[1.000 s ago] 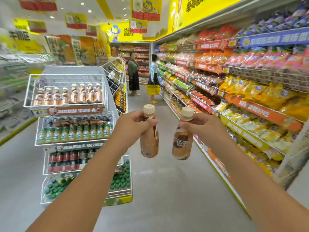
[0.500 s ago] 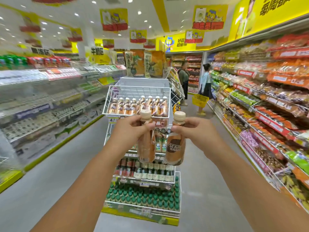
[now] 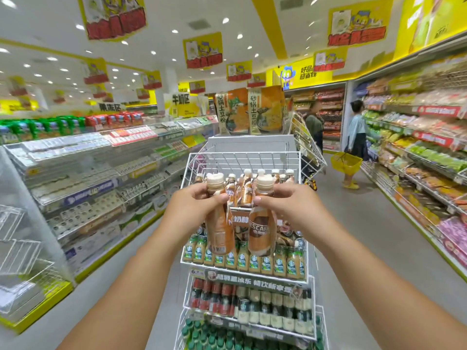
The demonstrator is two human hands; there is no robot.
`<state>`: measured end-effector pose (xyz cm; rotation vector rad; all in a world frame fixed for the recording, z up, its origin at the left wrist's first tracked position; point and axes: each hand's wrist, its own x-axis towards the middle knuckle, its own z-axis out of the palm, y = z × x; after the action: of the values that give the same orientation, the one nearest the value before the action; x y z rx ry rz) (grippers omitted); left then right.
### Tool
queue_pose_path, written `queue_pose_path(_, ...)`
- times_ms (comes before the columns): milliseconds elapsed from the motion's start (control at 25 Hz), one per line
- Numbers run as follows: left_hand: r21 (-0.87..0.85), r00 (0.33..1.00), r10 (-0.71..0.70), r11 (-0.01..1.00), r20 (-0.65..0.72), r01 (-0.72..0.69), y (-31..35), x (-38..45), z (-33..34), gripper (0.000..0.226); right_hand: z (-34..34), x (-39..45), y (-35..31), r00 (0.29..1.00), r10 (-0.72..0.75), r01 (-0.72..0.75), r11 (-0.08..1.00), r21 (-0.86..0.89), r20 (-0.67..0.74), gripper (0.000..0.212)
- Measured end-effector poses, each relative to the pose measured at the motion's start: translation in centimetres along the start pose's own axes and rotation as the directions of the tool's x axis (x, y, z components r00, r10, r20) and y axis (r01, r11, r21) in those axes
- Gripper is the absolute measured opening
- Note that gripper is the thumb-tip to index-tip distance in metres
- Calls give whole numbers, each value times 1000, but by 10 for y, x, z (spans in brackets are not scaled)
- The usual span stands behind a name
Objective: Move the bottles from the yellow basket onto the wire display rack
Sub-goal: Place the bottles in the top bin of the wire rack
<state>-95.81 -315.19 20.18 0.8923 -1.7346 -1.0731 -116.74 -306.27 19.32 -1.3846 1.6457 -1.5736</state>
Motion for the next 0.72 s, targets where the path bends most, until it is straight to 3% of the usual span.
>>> queue_pose_path(240,-82,999,-16,997,-49,12,-28,123,4,28,6,124,18,1000,11,-10,999,-50,23,18)
queue_pose_path(360,-60,999,-15,998,-37,12,-49,177,-1,22,23,177,34,999,40,-40,999,-37,18,19)
queue_pose_path(720,-5,991,-30,1000,134,31,-138,323,-13,20,93,290,91,988,109,-117,991,-67,-113,28)
